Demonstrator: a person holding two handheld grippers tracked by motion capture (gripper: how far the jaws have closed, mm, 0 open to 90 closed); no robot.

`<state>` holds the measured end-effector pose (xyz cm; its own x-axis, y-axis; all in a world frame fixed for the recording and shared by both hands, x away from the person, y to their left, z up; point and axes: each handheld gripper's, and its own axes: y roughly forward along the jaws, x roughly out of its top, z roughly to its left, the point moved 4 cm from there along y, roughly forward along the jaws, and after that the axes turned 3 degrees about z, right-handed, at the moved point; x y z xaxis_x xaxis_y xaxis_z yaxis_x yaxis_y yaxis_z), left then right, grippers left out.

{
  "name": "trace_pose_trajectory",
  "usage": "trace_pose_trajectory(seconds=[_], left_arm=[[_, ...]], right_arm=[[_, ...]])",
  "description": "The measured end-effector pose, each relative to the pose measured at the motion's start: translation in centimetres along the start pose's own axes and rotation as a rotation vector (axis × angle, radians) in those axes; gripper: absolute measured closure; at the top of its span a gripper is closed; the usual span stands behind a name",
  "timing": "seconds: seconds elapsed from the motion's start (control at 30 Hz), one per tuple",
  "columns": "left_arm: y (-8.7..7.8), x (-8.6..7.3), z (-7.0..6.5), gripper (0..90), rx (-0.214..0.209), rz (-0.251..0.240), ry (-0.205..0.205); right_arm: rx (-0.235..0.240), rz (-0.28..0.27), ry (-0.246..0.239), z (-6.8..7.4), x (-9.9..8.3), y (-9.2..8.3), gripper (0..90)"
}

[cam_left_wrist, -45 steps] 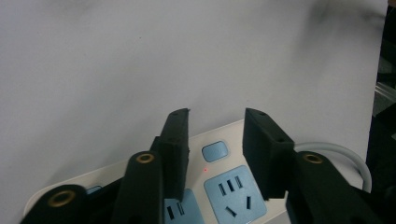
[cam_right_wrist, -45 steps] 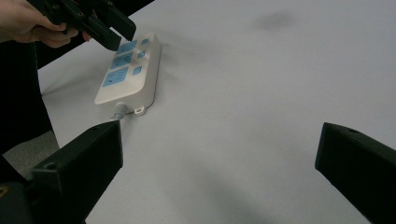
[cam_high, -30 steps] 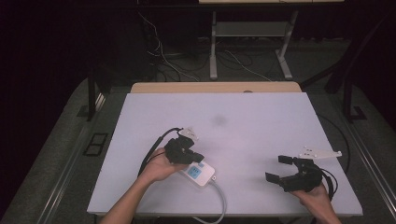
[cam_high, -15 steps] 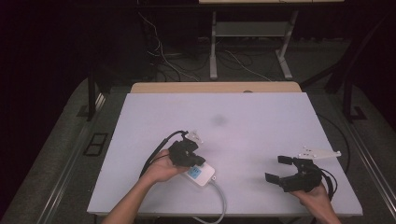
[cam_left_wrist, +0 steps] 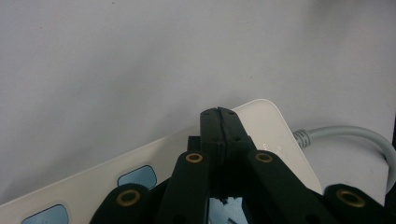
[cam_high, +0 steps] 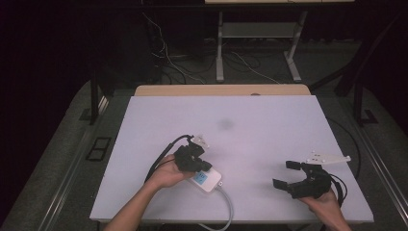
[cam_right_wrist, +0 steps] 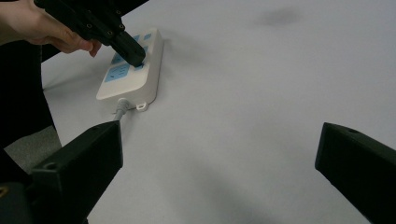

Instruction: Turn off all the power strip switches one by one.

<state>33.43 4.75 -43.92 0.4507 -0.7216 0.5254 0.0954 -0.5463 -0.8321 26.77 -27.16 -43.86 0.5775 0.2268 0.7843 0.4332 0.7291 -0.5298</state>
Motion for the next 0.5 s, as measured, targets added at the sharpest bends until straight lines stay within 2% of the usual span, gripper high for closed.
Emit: trace_pose_trajectory(seconds=[0.23, 0.4, 0.5], left_arm=[[0.02, -0.1, 0.25, 89.3, -0.024, -0.006, -0.012], [0.04, -0.2, 0.58, 89.5, -0.062, -0.009, -0.031], [0.08, -0.2, 0.53, 89.5, -0.061, -0.007, -0.031]], right_arm=[[0.001, 0.001, -0.006, 0.06, -0.02, 0.0, 0.7], [-0.002, -0.003, -0.008, 0.04, 0.01, -0.15, 0.7], [-0.003, -0.006, -0.006, -0.01, 0.0, -0.26, 0.7]])
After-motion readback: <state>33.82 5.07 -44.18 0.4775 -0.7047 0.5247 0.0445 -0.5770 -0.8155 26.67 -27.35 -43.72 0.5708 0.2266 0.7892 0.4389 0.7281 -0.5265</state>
